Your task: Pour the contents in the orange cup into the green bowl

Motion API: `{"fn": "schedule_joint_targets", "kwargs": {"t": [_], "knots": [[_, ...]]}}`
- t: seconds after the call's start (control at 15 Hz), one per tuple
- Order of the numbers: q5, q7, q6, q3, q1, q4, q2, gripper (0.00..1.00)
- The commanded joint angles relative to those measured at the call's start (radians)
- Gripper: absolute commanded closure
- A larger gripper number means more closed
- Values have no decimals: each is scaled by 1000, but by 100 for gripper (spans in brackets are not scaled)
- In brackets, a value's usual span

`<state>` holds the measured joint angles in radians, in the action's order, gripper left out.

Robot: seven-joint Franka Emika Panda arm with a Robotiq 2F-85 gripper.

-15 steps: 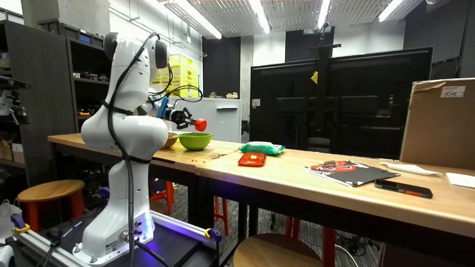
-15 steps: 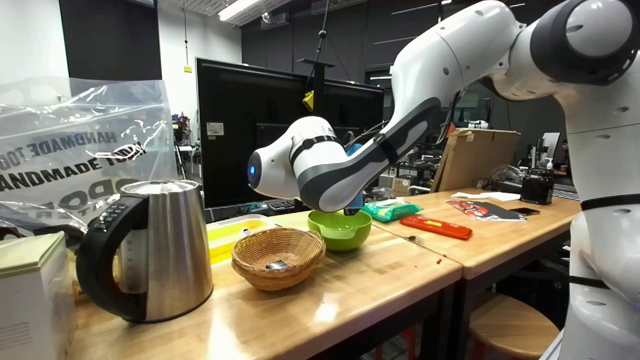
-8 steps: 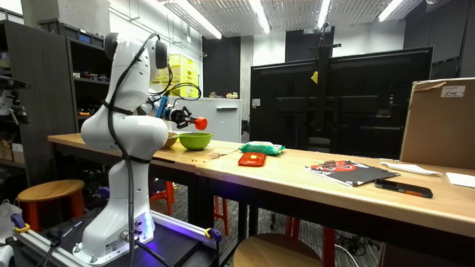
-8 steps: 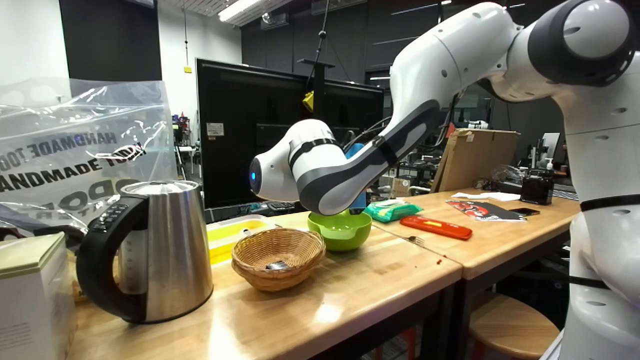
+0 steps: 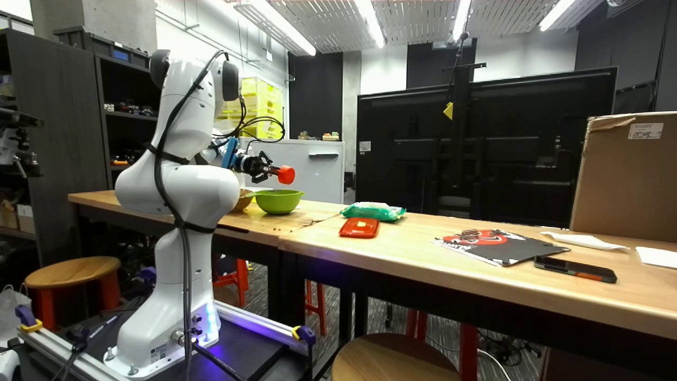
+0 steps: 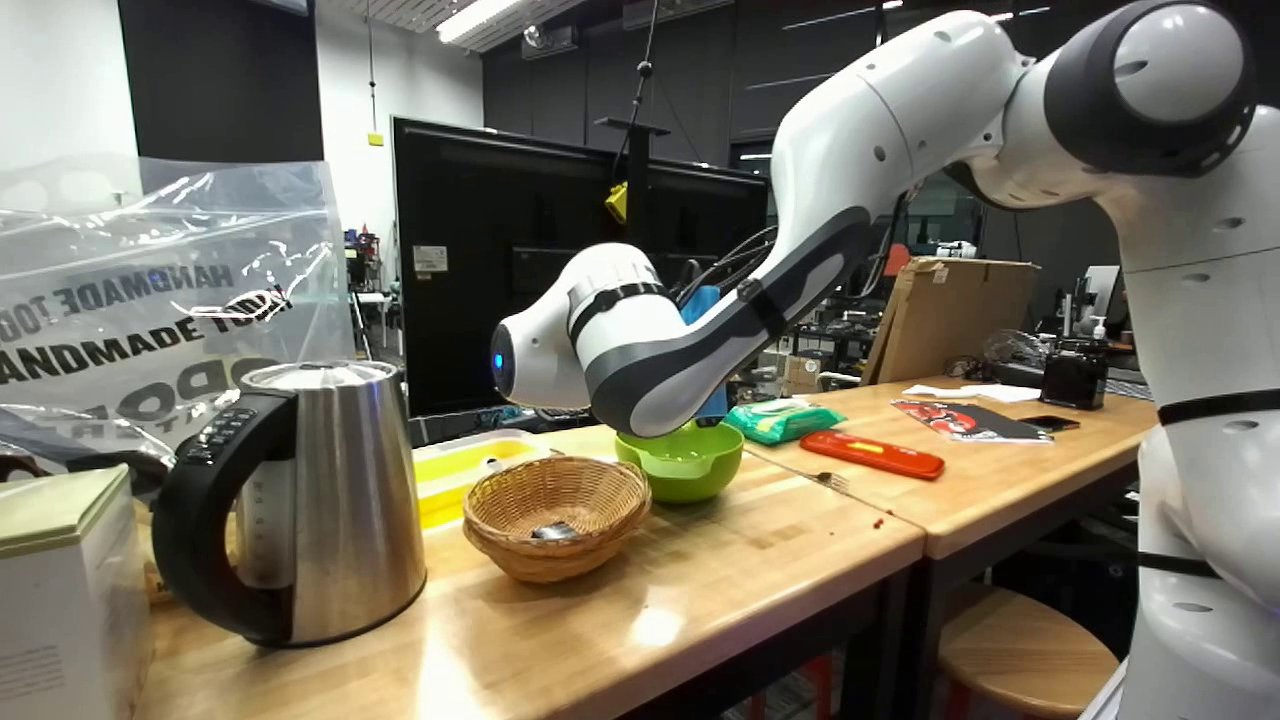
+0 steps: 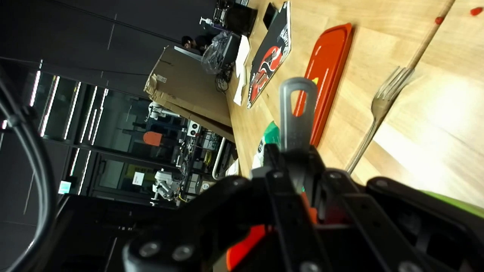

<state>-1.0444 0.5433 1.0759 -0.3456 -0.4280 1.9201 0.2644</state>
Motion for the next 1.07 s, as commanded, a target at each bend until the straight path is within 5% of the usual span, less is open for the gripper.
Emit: {"fn": "schedule_joint_targets", "kwargs": {"t": [0.0,1.0], "knots": [[-33,-31,-27,-5,-19,-41,35,96],[-96,-22,-126,1,-56,-52,91,96]]}}
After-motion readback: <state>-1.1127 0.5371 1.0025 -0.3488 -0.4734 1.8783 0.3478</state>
